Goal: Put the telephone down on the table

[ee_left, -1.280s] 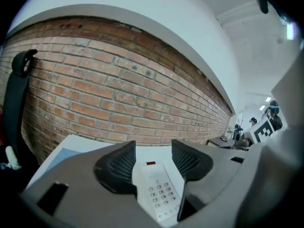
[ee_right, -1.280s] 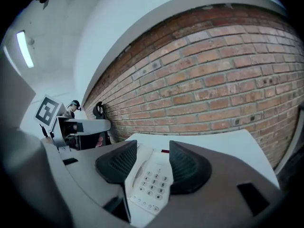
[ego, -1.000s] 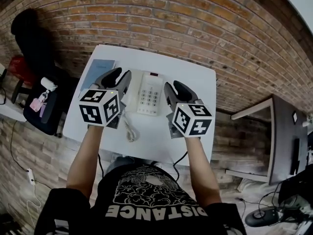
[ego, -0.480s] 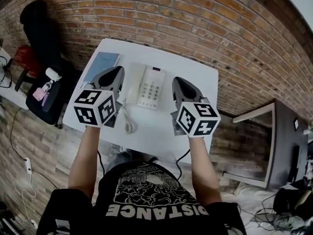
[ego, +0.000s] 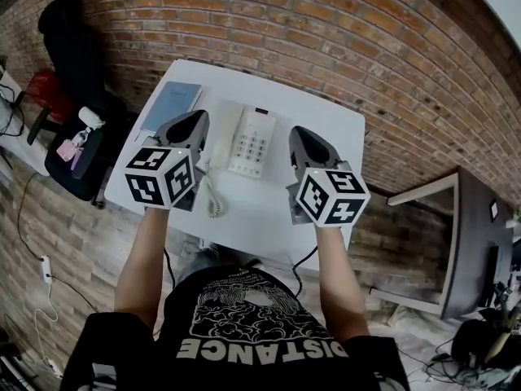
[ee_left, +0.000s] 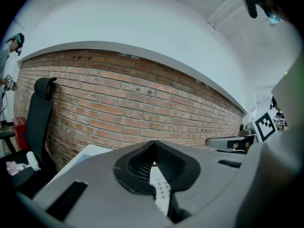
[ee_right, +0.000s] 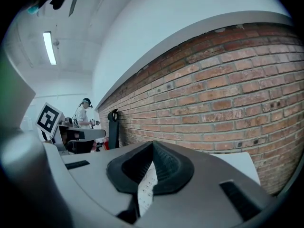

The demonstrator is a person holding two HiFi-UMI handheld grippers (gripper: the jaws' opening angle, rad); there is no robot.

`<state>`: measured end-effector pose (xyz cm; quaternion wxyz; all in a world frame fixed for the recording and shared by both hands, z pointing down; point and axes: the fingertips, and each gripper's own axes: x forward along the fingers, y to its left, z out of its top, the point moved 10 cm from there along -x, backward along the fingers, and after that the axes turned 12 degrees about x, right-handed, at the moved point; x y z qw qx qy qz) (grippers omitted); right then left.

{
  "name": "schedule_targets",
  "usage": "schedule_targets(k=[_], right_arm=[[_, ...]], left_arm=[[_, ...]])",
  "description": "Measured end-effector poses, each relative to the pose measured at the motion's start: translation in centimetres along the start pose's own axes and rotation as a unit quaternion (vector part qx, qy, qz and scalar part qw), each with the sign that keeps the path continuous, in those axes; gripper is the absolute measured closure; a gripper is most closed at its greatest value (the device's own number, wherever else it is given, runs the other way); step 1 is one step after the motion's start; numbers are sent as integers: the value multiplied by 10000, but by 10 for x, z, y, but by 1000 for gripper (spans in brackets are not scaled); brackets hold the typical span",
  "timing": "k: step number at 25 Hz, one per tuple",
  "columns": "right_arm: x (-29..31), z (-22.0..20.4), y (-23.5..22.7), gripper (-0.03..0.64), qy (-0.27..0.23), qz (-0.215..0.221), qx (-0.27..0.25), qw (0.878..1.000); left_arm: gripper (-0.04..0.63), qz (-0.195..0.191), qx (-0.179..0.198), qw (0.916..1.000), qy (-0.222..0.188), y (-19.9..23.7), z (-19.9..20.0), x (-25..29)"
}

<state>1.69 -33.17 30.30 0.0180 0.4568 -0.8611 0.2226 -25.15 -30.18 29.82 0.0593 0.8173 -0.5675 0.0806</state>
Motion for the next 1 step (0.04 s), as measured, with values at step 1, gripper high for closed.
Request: schedule_targets(k=[1], right_arm=[[-1, 0, -2, 614, -3, 4, 5, 10000]], left_arm=[[589, 11, -13, 10000, 9, -1, 0, 1]])
